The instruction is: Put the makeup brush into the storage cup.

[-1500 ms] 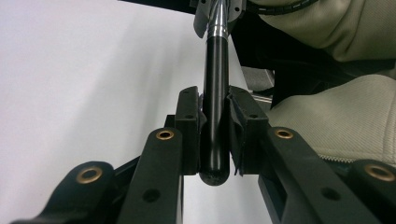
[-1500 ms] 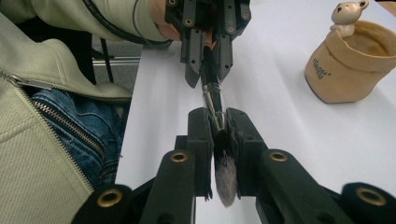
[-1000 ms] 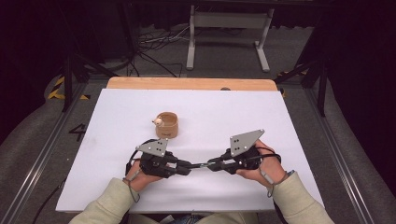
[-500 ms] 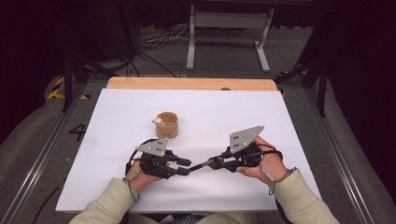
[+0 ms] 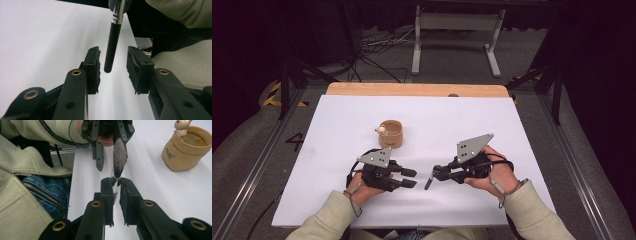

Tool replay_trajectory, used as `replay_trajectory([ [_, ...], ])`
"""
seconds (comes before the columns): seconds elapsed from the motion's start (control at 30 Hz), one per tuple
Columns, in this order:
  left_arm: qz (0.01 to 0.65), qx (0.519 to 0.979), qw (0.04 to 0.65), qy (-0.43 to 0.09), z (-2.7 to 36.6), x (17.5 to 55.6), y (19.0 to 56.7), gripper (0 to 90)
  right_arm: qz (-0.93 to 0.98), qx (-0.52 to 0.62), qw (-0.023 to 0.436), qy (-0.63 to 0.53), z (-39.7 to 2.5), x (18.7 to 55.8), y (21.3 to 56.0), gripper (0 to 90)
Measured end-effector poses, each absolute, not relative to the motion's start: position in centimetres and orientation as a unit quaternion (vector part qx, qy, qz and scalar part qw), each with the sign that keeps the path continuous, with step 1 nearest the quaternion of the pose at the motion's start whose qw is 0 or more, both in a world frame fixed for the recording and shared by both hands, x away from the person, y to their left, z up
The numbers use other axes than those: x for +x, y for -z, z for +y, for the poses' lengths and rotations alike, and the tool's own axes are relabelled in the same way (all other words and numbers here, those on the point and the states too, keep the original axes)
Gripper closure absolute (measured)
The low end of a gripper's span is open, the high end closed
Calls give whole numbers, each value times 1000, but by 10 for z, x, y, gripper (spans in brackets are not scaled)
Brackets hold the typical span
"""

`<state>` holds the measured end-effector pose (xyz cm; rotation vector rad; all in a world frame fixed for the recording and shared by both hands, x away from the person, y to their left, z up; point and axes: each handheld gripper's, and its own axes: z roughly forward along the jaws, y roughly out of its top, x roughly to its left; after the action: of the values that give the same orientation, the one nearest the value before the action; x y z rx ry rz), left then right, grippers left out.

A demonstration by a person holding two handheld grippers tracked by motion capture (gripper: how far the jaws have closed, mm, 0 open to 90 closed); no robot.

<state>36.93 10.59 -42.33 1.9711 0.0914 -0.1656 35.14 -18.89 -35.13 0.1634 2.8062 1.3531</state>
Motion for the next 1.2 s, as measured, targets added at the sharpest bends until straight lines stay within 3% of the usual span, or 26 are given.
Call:
replay_trajectory([
  [0.13,41,832,549,66,105,369,424,616,900,54,12,-433,-189,351,350,810],
  [0.27,48,826,559,59,102,369,423,535,899,55,13,-434,-187,352,347,810],
  [0.5,42,821,566,56,82,369,418,530,900,51,11,-434,-180,353,343,810],
  [0.63,36,822,566,61,74,369,419,552,899,52,8,-435,-178,354,344,810],
  [1.03,22,826,559,66,59,366,419,769,897,51,1,-439,-176,355,347,809],
  [1.2,16,831,553,55,59,364,416,786,898,49,-2,-438,-177,355,347,808],
])
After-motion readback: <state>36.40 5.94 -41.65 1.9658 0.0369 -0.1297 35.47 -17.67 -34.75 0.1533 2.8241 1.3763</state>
